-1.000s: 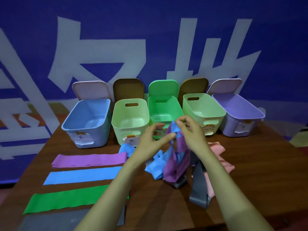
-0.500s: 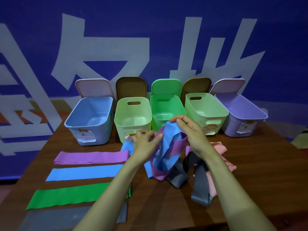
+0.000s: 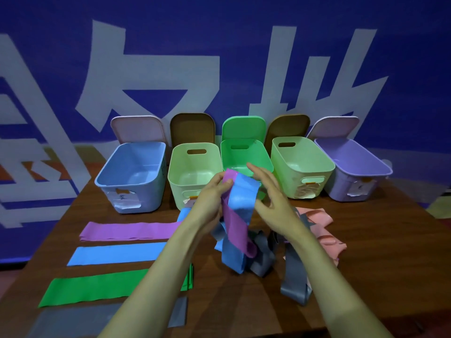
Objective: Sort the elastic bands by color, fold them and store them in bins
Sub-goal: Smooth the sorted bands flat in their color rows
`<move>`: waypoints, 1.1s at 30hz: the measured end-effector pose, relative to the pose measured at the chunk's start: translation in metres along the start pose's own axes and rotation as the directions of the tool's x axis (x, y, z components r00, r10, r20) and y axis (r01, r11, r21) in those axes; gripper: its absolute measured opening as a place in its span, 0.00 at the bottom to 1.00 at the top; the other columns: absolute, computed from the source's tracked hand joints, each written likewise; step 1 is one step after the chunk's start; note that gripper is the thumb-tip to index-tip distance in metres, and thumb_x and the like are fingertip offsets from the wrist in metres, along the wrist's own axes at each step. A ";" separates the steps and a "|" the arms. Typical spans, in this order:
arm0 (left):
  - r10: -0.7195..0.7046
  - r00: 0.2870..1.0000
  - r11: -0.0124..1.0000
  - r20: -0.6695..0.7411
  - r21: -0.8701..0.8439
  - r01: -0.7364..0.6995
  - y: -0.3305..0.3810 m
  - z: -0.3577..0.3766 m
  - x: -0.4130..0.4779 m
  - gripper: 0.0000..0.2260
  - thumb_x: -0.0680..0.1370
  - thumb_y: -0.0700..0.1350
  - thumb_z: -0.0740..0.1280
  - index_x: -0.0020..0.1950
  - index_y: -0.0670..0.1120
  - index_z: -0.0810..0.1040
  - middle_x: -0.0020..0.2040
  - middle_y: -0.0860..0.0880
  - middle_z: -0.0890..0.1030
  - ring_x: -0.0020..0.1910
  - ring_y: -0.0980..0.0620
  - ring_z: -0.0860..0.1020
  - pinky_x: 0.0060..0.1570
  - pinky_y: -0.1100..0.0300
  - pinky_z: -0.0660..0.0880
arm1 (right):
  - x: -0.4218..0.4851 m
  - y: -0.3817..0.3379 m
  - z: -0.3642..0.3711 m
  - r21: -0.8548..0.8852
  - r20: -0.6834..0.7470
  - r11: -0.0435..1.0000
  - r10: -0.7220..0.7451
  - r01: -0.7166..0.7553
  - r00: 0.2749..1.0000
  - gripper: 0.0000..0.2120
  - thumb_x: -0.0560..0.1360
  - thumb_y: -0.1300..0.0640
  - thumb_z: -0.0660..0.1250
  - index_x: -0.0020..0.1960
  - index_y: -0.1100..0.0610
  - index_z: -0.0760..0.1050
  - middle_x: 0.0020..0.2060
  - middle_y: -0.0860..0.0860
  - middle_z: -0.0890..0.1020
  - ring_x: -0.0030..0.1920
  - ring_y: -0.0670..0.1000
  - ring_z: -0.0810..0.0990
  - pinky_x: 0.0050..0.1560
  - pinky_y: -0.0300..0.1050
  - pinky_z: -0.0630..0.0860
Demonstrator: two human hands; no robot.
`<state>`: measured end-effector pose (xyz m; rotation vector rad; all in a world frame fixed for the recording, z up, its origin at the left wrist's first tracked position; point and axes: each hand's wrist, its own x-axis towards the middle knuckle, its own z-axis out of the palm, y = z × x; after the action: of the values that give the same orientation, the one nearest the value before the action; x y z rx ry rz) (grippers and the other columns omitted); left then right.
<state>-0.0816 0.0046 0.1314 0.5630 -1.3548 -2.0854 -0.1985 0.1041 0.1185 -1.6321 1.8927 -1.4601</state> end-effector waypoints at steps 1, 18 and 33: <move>-0.006 1.000 1.000 0.006 0.003 0.006 0.002 -0.001 0.000 0.09 0.81 0.36 0.57 0.59 0.42 0.72 0.47 0.44 0.80 0.35 0.56 0.82 0.27 0.67 0.75 | 0.000 0.000 -0.002 0.030 0.025 0.999 -0.014 0.013 1.000 0.33 0.71 0.71 0.58 0.64 0.38 0.67 0.65 0.43 0.68 0.66 0.40 0.66 0.63 0.30 0.66; 0.193 0.937 0.703 -0.290 0.707 0.074 -0.011 -0.067 0.008 0.09 0.80 0.46 0.60 0.51 0.44 0.77 0.47 0.42 0.79 0.47 0.49 0.74 0.46 0.55 0.68 | 0.023 0.023 -0.036 0.276 -0.419 0.885 0.462 -0.375 0.782 0.16 0.74 0.68 0.51 0.51 0.52 0.70 0.42 0.49 0.74 0.41 0.51 0.71 0.41 0.46 0.66; 0.173 0.956 0.875 0.238 0.409 -0.260 0.054 0.002 -0.022 0.06 0.78 0.43 0.64 0.51 0.45 0.80 0.40 0.54 0.79 0.40 0.60 0.75 0.42 0.70 0.70 | 0.007 0.025 -0.004 0.049 0.166 0.940 0.327 -0.339 0.930 0.39 0.68 0.53 0.73 0.73 0.40 0.57 0.74 0.45 0.61 0.72 0.49 0.62 0.69 0.55 0.66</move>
<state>-0.0536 0.0039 0.1826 0.3639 -1.9296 -1.6897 -0.2187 0.0969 0.1034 -1.2712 1.8873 -1.2124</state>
